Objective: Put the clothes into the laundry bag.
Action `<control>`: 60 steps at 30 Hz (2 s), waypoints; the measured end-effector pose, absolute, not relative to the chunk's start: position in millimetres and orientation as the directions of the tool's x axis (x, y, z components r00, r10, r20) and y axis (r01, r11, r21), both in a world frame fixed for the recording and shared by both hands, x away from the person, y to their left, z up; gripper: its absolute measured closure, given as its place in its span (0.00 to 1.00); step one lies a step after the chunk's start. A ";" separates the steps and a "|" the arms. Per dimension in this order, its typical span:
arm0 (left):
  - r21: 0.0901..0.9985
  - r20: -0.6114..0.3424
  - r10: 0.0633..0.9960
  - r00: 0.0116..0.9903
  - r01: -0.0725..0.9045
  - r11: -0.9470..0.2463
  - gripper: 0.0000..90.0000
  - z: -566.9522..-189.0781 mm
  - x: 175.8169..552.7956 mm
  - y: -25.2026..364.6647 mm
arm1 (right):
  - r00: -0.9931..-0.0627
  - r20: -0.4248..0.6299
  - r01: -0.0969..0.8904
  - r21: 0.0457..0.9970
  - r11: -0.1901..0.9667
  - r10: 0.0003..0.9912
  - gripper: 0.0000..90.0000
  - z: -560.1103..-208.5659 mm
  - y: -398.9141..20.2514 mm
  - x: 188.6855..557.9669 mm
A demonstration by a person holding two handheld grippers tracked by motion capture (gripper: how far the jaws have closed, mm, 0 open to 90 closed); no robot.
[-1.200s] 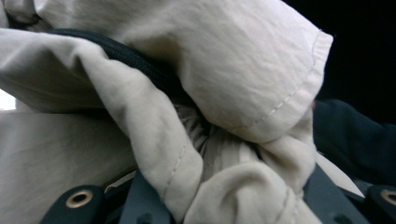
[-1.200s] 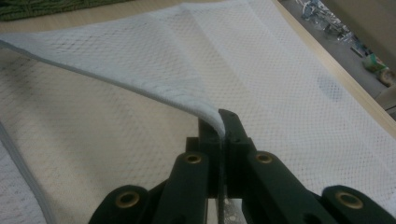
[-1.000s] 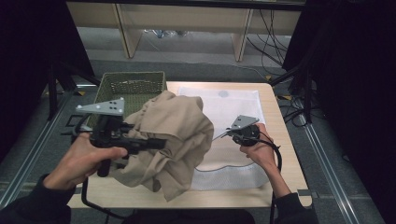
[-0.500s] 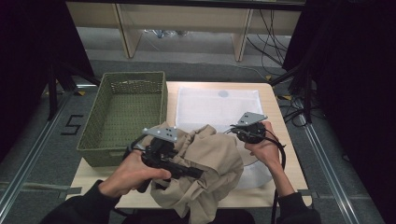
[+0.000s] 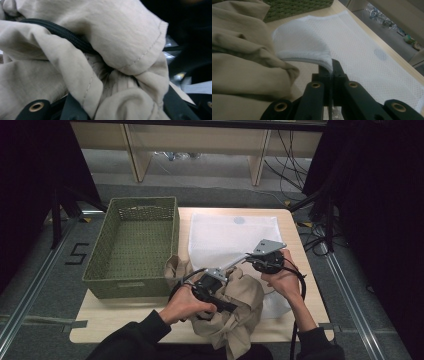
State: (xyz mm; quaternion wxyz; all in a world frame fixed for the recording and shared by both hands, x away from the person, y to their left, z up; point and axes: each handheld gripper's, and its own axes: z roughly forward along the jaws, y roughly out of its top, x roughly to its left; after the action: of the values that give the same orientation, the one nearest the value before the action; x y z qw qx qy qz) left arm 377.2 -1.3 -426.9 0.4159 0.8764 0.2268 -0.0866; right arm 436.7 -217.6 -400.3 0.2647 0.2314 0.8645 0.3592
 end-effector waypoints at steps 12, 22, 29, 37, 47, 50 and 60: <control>0.754 -0.212 0.465 0.860 0.447 -0.482 0.69 -403.8 397.8 -8.0 | -0.754 -0.286 0.199 0.758 0.621 0.592 1.00 -388.8 -213.7 429.6; 0.706 -0.231 0.572 0.787 0.540 -0.457 0.44 -471.7 419.6 -28.8 | -0.764 -0.282 0.215 0.736 0.642 0.580 1.00 -400.1 -213.5 432.3; 0.759 -0.163 0.559 0.813 0.465 -0.456 0.37 -438.0 402.8 -5.3 | -0.765 -0.278 0.222 0.733 0.643 0.581 1.00 -400.5 -214.6 431.8; 0.791 -0.182 0.604 0.776 0.481 -0.379 0.72 -446.1 418.8 -33.7 | -0.773 -0.288 0.202 0.733 0.650 0.565 1.00 -395.4 -209.6 427.2; 0.778 -0.167 0.612 0.773 0.484 -0.400 0.26 -415.3 408.1 18.8 | -0.765 -0.257 0.256 0.720 0.645 0.590 1.00 -405.9 -222.8 430.2; 0.745 -0.143 0.672 0.726 0.527 -0.410 0.18 -411.7 427.9 45.3 | -0.773 -0.266 0.241 0.716 0.655 0.576 1.00 -405.2 -220.8 430.0; 0.676 -0.129 0.644 0.754 0.542 -0.499 0.86 -462.7 453.2 13.9 | -0.773 -0.264 0.240 0.720 0.651 0.577 1.00 -404.4 -214.1 429.8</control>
State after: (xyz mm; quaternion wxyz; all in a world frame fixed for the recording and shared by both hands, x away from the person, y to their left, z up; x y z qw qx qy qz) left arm 453.2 13.9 -462.7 0.3638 0.8628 0.3439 0.0701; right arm 429.8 -214.1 -404.4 0.2431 0.2332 0.8756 0.3463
